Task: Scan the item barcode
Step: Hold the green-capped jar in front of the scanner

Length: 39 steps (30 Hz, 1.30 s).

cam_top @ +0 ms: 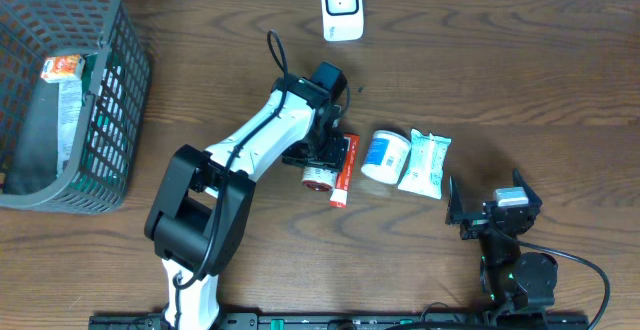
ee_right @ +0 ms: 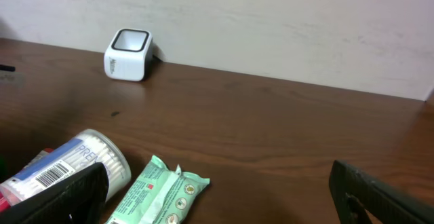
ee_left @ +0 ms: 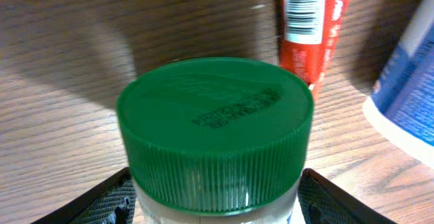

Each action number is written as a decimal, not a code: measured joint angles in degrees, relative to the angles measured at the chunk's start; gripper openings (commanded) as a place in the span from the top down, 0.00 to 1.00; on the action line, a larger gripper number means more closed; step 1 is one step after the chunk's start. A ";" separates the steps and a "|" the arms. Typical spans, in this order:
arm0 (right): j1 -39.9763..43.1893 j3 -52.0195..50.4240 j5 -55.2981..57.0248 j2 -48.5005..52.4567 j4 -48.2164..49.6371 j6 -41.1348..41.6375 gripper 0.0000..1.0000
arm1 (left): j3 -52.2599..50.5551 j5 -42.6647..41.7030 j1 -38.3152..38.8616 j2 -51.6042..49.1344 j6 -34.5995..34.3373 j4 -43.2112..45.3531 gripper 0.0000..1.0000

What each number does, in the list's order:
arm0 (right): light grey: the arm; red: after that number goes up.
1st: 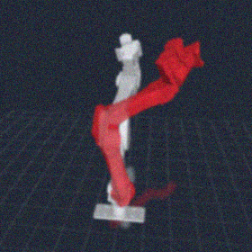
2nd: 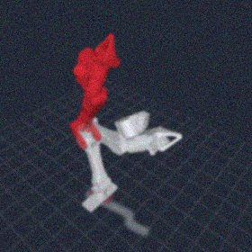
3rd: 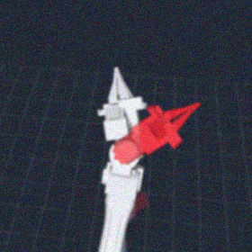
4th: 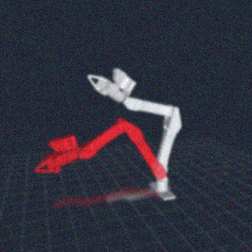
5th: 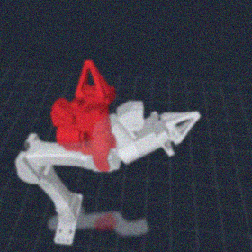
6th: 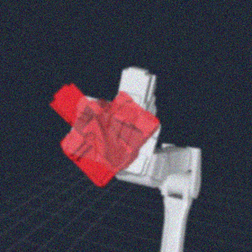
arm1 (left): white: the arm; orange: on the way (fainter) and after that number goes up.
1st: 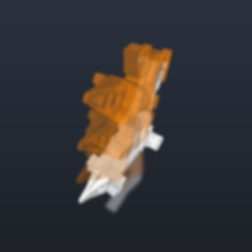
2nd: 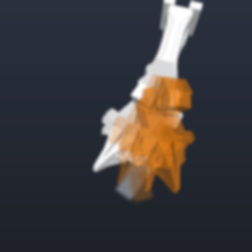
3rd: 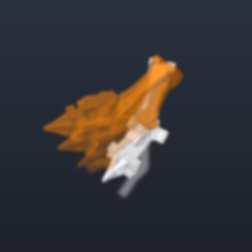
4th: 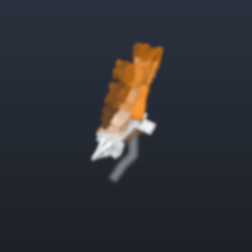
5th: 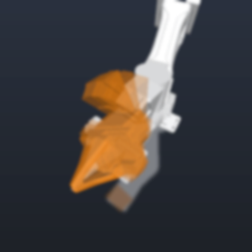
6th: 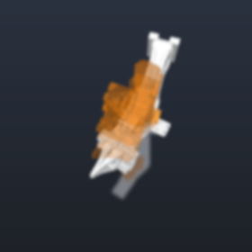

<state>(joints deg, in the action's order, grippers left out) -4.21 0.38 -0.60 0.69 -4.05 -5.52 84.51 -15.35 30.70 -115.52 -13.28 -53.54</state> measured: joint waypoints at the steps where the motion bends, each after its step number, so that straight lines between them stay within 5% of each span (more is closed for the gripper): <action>1: 0.00 -0.02 0.00 0.00 0.00 0.00 0.01 | 0.00 0.02 0.24 0.00 0.00 0.04 0.27; 14: 0.00 0.00 0.00 0.00 0.00 0.00 0.01 | 0.00 0.00 3.17 0.00 0.00 2.40 0.26; 26: 0.00 0.00 0.00 0.00 0.00 0.00 0.01 | 0.00 0.04 1.97 0.42 0.04 3.82 0.13; 39: 0.00 0.00 0.00 0.00 0.00 0.00 0.01 | 0.00 9.25 -1.40 15.17 0.02 4.48 0.12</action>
<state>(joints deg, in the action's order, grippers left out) -4.21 0.38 -0.60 0.69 -4.05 -5.52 84.51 -6.11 29.30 -100.36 -13.26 -49.06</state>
